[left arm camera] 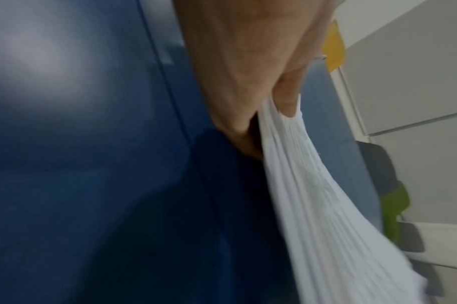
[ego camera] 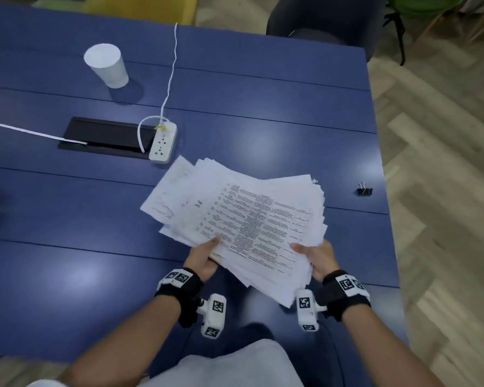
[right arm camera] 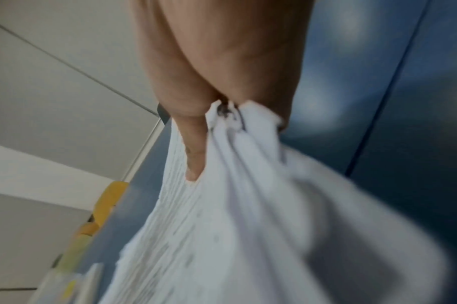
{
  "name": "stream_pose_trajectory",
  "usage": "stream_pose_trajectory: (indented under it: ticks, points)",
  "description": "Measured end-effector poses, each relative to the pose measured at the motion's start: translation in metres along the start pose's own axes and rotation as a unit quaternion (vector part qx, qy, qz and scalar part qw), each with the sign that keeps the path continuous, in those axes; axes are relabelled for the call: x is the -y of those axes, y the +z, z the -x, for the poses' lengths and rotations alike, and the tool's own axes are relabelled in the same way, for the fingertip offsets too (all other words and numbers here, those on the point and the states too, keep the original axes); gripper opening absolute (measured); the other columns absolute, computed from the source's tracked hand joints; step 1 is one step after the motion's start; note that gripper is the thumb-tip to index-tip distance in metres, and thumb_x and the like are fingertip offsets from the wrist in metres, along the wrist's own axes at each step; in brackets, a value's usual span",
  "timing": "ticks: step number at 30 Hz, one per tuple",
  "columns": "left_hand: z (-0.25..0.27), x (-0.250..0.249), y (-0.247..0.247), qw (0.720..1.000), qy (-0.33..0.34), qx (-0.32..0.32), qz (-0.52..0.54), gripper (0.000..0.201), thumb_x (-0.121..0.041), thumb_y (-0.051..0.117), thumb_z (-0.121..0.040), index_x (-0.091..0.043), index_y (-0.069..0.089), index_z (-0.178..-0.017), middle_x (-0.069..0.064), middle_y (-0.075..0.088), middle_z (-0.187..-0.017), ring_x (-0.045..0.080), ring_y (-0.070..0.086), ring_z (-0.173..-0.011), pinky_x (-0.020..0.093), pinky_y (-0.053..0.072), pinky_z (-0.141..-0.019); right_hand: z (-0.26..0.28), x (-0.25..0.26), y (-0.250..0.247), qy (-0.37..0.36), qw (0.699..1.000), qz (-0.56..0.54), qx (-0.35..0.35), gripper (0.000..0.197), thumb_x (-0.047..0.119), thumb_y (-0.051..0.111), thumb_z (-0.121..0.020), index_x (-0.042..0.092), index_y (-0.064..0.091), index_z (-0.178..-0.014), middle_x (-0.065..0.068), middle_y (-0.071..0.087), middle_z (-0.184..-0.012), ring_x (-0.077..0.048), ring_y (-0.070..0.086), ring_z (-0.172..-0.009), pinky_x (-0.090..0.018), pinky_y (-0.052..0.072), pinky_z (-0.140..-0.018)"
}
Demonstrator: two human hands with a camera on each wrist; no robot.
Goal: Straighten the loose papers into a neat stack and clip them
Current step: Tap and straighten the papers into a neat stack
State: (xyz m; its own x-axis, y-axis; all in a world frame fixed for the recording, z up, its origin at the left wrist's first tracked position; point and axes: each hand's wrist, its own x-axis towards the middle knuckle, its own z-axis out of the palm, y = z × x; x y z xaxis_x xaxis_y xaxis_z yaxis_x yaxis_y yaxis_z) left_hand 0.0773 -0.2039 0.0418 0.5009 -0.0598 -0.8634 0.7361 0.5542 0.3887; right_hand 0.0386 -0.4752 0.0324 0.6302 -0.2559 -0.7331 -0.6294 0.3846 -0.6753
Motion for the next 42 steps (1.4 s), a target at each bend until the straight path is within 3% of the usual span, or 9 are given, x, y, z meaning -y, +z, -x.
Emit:
stream_pose_trajectory:
  ticks: [5,9,12,15,25,29,34,38,42]
  points:
    - [-0.009,-0.016,-0.067,0.999,-0.025,0.032,-0.001,0.052,-0.027,0.073,-0.080,-0.010,0.059,-0.127,0.016,0.062,-0.123,0.025,0.064,-0.099,0.038,0.057,-0.074,0.000,-0.009,-0.062,0.033,0.996,0.083,-0.014,0.058,-0.013,0.081,-0.059,-0.002,0.064,-0.112,-0.020,0.069,-0.112,-0.036,0.068,-0.100,-0.055,0.051,-0.093]
    - [-0.006,-0.045,-0.077,0.995,-0.004,0.018,-0.101,0.027,-0.023,0.045,-0.099,-0.021,0.070,-0.109,-0.002,0.073,-0.105,0.014,0.068,-0.095,0.029,0.054,-0.084,-0.002,-0.011,-0.102,0.088,0.990,0.098,0.041,0.072,0.009,0.093,-0.053,0.001,0.063,-0.118,-0.020,0.068,-0.117,-0.039,0.065,-0.108,-0.060,0.043,-0.101]
    - [-0.020,-0.050,-0.077,0.954,0.034,-0.004,-0.299,0.043,-0.038,0.070,-0.083,-0.005,0.068,-0.111,0.012,0.071,-0.110,0.026,0.068,-0.096,0.039,0.051,-0.090,-0.002,-0.006,-0.108,0.099,0.991,0.084,0.044,0.058,0.015,0.085,-0.069,-0.002,0.061,-0.119,-0.021,0.067,-0.116,-0.038,0.065,-0.109,-0.059,0.041,-0.104]
    - [-0.019,-0.036,-0.054,0.887,0.064,-0.012,-0.458,0.042,-0.034,0.083,-0.070,-0.009,0.069,-0.101,0.002,0.071,-0.098,0.020,0.067,-0.090,0.031,0.053,-0.081,-0.003,-0.008,-0.086,0.043,0.987,0.155,0.007,0.053,0.027,0.088,-0.065,0.009,0.068,-0.111,-0.008,0.074,-0.105,-0.028,0.069,-0.100,-0.048,0.049,-0.097]
    - [-0.015,-0.012,-0.062,0.802,0.178,-0.046,-0.568,0.063,-0.011,0.089,-0.051,-0.019,0.058,-0.105,0.003,0.061,-0.109,0.023,0.056,-0.102,0.039,0.051,-0.088,0.001,-0.002,-0.075,0.041,0.980,0.185,0.058,0.063,0.008,0.087,-0.051,0.001,0.066,-0.110,-0.012,0.073,-0.106,-0.027,0.072,-0.092,-0.040,0.058,-0.082]
    - [-0.007,0.010,-0.063,0.829,0.240,-0.035,-0.504,0.059,0.007,0.076,-0.058,-0.022,0.055,-0.105,0.000,0.063,-0.099,0.028,0.060,-0.100,0.036,0.055,-0.078,0.007,-0.006,-0.058,-0.028,0.983,0.178,0.024,0.046,-0.008,0.083,-0.060,0.003,0.069,-0.103,-0.011,0.075,-0.101,-0.030,0.072,-0.094,-0.047,0.053,-0.091]
    - [0.004,-0.007,-0.063,0.898,0.264,-0.037,-0.349,0.061,0.007,0.079,-0.068,-0.013,0.050,-0.119,-0.005,0.063,-0.103,0.018,0.061,-0.101,0.024,0.054,-0.078,0.036,0.025,-0.043,-0.137,0.979,0.150,0.010,0.030,-0.010,0.078,-0.066,-0.005,0.070,-0.094,-0.011,0.076,-0.089,-0.027,0.074,-0.082,-0.032,0.059,-0.072]
    - [0.022,-0.048,-0.038,0.885,0.337,-0.001,-0.321,0.062,0.001,0.086,-0.063,-0.018,0.053,-0.113,-0.010,0.063,-0.103,-0.008,0.062,-0.087,0.014,0.054,-0.076,0.057,0.060,-0.037,-0.225,0.967,0.124,-0.001,0.018,-0.013,0.075,-0.068,-0.001,0.070,-0.081,0.005,0.074,-0.068,-0.010,0.070,-0.062,-0.018,0.053,-0.054]
    - [0.029,-0.080,-0.005,0.876,0.412,-0.002,-0.253,0.040,0.000,0.081,-0.070,-0.023,0.062,-0.097,-0.004,0.067,-0.099,-0.003,0.066,-0.083,0.024,0.056,-0.073,0.056,0.079,-0.041,-0.279,0.952,0.129,-0.009,0.018,-0.001,0.079,-0.073,0.009,0.074,-0.088,0.020,0.073,-0.076,0.006,0.066,-0.072,-0.011,0.053,-0.070]
